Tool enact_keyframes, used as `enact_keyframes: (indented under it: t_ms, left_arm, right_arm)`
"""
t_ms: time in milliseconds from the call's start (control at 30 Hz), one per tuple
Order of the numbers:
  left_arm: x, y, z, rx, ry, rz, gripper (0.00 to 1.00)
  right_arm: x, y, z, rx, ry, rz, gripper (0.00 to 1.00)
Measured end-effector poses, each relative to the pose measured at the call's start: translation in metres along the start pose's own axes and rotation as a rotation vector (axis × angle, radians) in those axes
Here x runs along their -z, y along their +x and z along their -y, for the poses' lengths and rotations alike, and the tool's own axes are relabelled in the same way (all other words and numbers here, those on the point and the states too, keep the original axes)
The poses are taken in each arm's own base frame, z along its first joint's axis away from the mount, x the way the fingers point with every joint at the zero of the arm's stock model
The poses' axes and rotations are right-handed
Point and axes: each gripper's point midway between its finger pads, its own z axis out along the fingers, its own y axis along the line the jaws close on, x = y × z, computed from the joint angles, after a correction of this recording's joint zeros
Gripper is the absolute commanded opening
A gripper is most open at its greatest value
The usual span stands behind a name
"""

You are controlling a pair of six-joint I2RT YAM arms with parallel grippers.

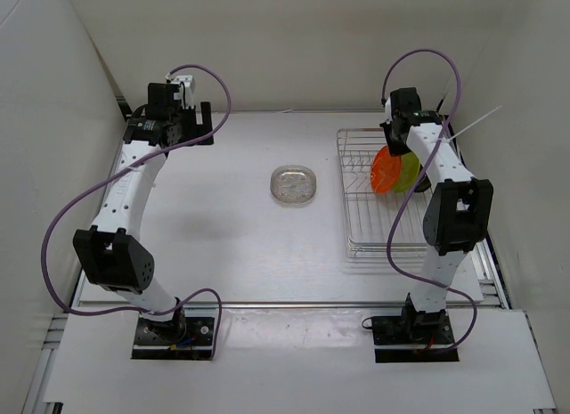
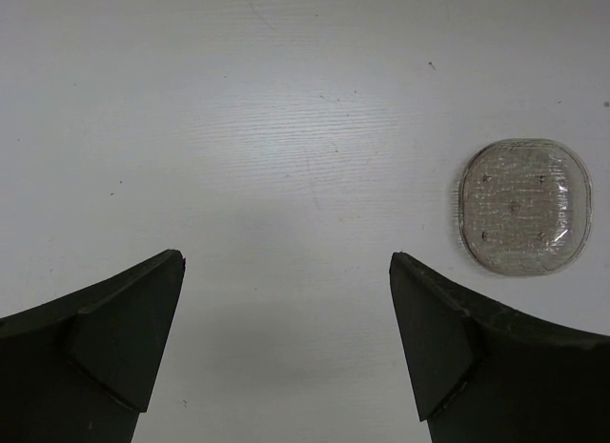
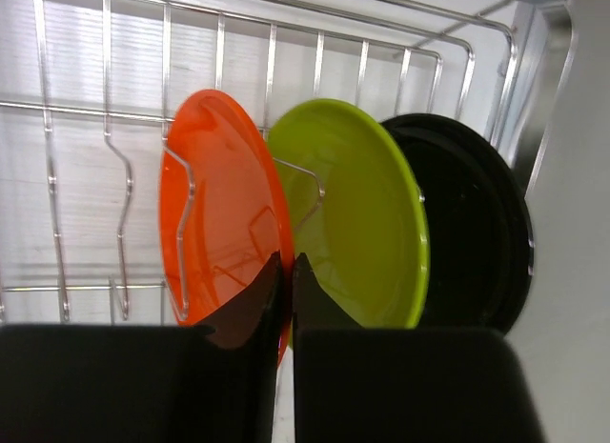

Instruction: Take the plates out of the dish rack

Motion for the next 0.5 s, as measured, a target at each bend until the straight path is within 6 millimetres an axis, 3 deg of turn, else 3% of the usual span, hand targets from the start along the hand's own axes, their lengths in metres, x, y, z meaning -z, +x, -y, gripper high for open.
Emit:
enact_keyframes:
  t_ms: [200, 500]
  left_arm:
    - [0.001, -0.001, -0.007, 0.010, -0.011, 0.005, 1.00]
    - [0.001, -0.002, -0.007, 0.020, 0.003, 0.016, 1.00]
  right_arm:
    - [0.006, 0.002, 0.001, -0.002, 0.066, -0.023, 0.00]
    - [0.043, -0.019, 0.004, 0.052, 0.262, -0.005, 0.00]
